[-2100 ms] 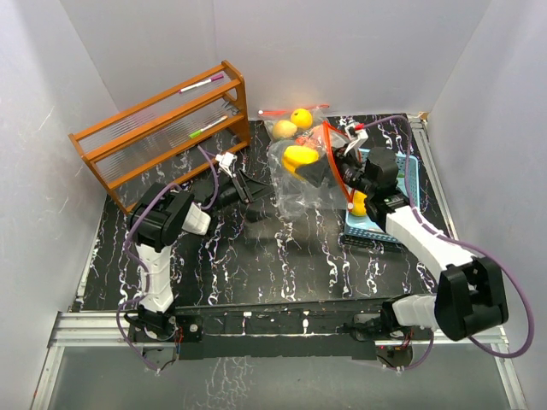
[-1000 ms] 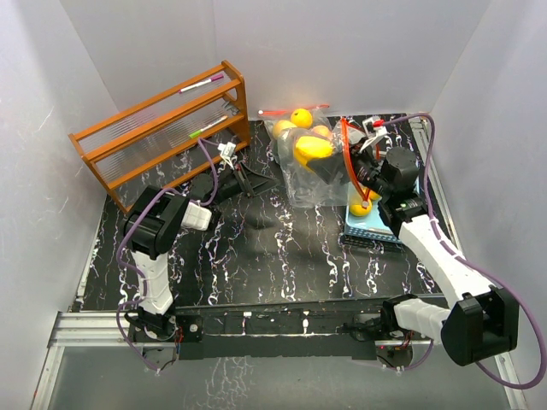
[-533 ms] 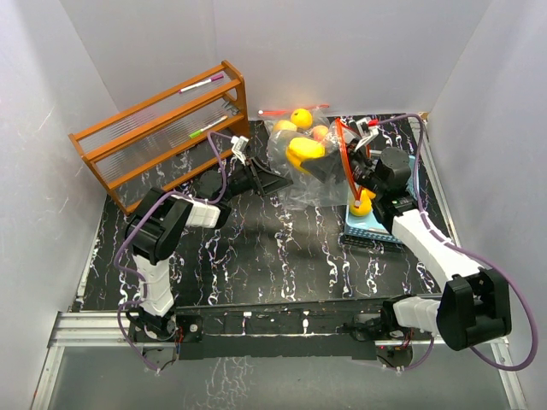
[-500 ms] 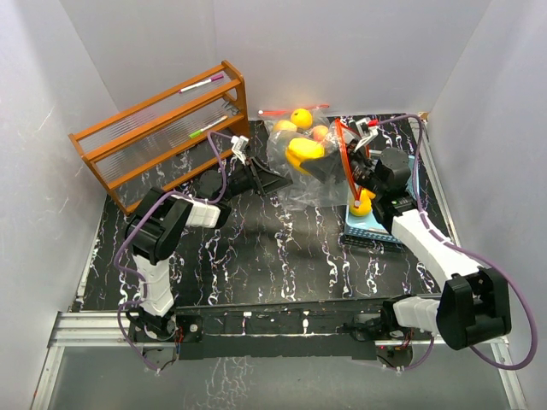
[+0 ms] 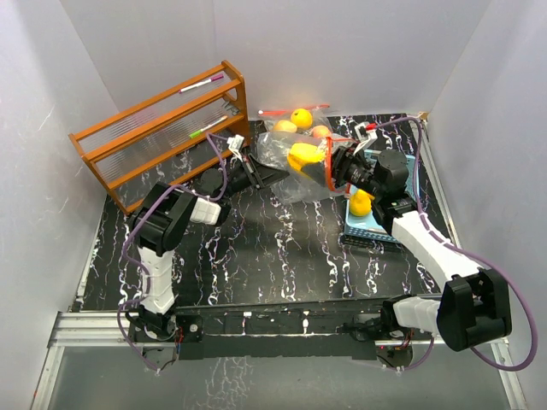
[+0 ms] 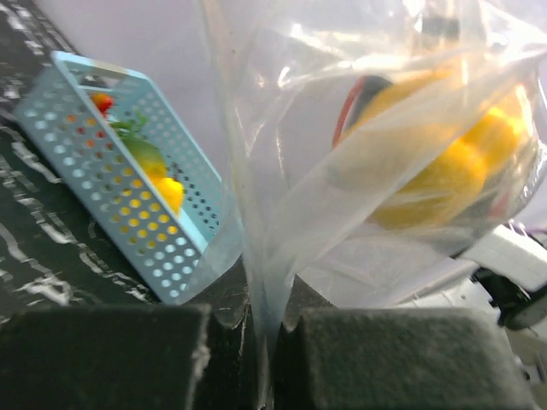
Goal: Open the zip-top bag and remove the fake food
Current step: Pick up the fake fruit from the zipper food storage bag, then place the zipper food storage bag at the center of the board.
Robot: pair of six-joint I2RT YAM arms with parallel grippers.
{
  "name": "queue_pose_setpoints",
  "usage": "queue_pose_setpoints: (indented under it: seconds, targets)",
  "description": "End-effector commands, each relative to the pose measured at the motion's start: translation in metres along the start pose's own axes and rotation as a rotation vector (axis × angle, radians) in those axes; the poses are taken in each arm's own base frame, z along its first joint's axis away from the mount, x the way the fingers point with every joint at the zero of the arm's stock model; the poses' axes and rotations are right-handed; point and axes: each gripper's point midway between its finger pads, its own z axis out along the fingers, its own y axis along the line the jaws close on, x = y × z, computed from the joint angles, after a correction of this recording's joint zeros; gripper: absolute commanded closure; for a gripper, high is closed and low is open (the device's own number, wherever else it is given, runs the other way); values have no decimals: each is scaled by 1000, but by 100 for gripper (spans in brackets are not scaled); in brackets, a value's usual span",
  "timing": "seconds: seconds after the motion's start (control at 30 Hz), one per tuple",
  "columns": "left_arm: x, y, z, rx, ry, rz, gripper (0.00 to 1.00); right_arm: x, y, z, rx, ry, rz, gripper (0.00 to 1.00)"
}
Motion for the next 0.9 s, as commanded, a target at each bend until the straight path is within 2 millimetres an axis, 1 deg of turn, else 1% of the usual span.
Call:
queue_pose_setpoints:
  seconds: [0.0,0.1,0.2,0.3,0.37,0.4,0.43,0.5,0.57,0.6,0.67,0.7,0.77,0.8,0.87]
  targets:
    - [-53,-18,-13,80,-163,120,100,-10,-8,-8,83,-16,-104,61]
    - [-78,-18,-26,56,-228,129,100,-10,-17,-13,144,-1,-150,61]
    - [-94,-10,-36,32,-268,117,100,-13,-23,-20,199,5,-186,61]
    - [-102,4,-47,-5,-304,85,100,-20,-30,-29,272,-4,-222,61]
    - [-100,12,-50,-24,-313,64,100,-28,-35,-37,327,-19,-246,61]
    - [-98,17,-52,-35,-315,57,100,-34,-43,-42,382,-30,-259,61]
    - [-96,20,-54,-46,-317,51,100,-38,-50,-46,434,-32,-274,62]
    - [-91,29,-59,-75,-327,32,100,-43,-80,-59,615,-19,-280,62]
    - [-88,38,-63,-104,-341,-3,100,-44,-113,-77,807,-1,-283,62]
    - [-88,40,-65,-109,-346,-10,100,-40,-129,-86,888,12,-282,62]
    - [-85,41,-66,-123,-350,-18,100,-37,-157,-102,1003,22,-262,62]
    - [-85,41,-66,-132,-351,-14,100,-38,-170,-110,1043,11,-231,62]
    - [-80,44,-67,-170,-345,-8,100,-37,-184,-113,1037,-6,-183,63]
    - [-76,48,-68,-195,-336,-10,100,-38,-192,-118,1041,-25,-149,63]
    - [-67,53,-65,-233,-305,-2,100,-35,-207,-126,1071,-33,-106,63]
